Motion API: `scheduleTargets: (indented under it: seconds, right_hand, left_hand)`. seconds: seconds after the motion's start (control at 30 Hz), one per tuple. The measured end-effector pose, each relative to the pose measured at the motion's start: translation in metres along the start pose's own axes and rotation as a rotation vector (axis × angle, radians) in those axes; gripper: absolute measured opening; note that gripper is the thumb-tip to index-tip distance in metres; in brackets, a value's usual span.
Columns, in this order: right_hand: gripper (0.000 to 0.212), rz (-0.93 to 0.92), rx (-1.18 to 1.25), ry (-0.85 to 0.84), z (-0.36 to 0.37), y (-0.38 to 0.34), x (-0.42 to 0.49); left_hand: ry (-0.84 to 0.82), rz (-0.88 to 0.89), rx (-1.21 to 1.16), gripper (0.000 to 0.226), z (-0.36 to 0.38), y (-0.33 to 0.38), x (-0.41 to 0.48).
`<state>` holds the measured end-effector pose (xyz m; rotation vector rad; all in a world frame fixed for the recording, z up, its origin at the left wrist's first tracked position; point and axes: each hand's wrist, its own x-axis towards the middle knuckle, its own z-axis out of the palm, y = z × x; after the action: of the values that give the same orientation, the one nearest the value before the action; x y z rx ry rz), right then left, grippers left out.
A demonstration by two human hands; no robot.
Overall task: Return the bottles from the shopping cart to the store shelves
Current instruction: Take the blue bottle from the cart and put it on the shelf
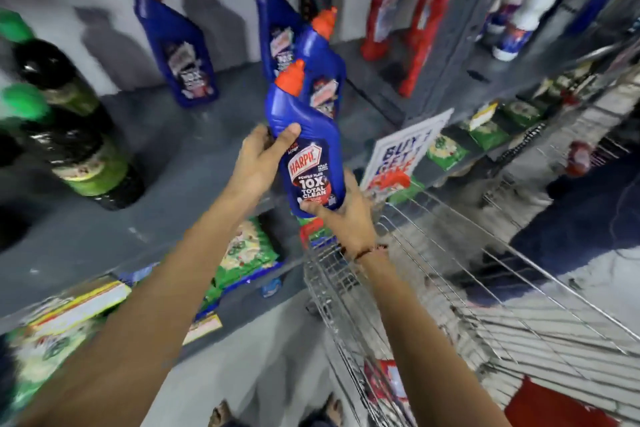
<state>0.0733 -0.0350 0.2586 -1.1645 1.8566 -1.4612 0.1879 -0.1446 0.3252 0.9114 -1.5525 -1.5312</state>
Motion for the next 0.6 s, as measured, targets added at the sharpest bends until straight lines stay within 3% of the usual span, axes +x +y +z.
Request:
scheduleTargets:
  seconds: [0.17,0.4,0.43,0.5,0.6]
  right_hand:
    - [0.075,-0.073,-0.094,-0.134,0.053,-0.035,0.064]
    - [0.072,-0.016,-0.112,-0.195,0.075,-0.026,0.088]
    - [0.071,-0.018,-0.135,-0.202,0.076,-0.025,0.088]
    - [0.069,0.115,-0.115,-0.079,0.063,0.012,0.108]
    - [0.069,0.065,-0.145,-0.100,0.073,0.008,0.105]
  left_hand:
    - [0.075,0.135,0.098,0.048,-0.052,0.027,0.026]
    - [0.110,0.181,0.172,0.048,-0.063,0.008,0.036]
    - [0.106,0.172,0.183,0.043,-0.064,0.004,0.033]
    - [-0.065,0.107,0.224,0.028,-0.040,-0.021,0.070]
    - [-0.015,0.132,0.216,0.022,-0.056,-0.022,0.071]
